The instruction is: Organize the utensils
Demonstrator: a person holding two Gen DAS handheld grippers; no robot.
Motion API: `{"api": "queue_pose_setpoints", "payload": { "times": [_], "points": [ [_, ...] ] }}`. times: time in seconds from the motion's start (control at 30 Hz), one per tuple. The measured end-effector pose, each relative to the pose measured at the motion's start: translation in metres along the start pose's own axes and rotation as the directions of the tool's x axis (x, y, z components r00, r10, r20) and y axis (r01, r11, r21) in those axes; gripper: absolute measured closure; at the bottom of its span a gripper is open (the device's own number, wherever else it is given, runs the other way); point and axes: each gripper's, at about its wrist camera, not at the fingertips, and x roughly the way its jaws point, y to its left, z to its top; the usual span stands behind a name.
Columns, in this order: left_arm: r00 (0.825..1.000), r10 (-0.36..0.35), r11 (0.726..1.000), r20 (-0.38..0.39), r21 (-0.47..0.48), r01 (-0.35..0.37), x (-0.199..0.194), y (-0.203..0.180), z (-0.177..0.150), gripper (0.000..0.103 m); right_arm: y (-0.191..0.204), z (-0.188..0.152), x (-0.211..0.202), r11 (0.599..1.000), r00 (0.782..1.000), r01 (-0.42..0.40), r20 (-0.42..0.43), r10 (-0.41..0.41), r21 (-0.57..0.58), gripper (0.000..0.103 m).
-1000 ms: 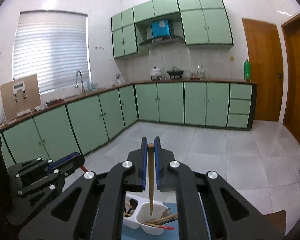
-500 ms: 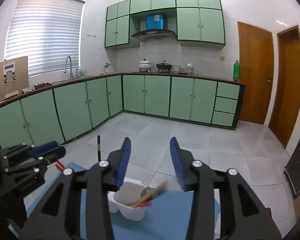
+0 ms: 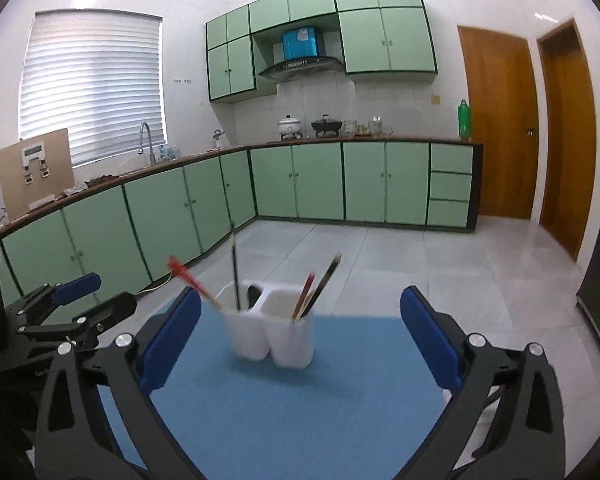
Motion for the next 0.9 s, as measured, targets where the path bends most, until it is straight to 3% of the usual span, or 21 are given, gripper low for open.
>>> {"api": "queue_pose_setpoints", "payload": {
  "times": [0.23, 0.47, 0.9],
  "points": [
    [1.000, 0.005, 1.000, 0.003, 0.014, -0.005, -0.040, -0.013, -0.020, 0.007, 0.013, -0.030, -0.035, 0.999, 0.999, -0.025, -0.041, 0.027, 0.038, 0.006],
    [1.000, 0.004, 1.000, 0.007, 0.025, -0.004, -0.073, -0.022, -0.038, 0.006, 0.027, -0.046, -0.070, 1.000, 1.000, -0.009, -0.026, 0.008, -0.016, 0.006],
    [0.999, 0.027, 0.998, 0.036, 0.047, -0.028, -0.110, -0.030, -0.049, 0.006, 0.045, -0.055, -0.095, 0.997, 1.000, -0.023, -0.014, 0.022, -0.075, 0.006]
  ]
}}
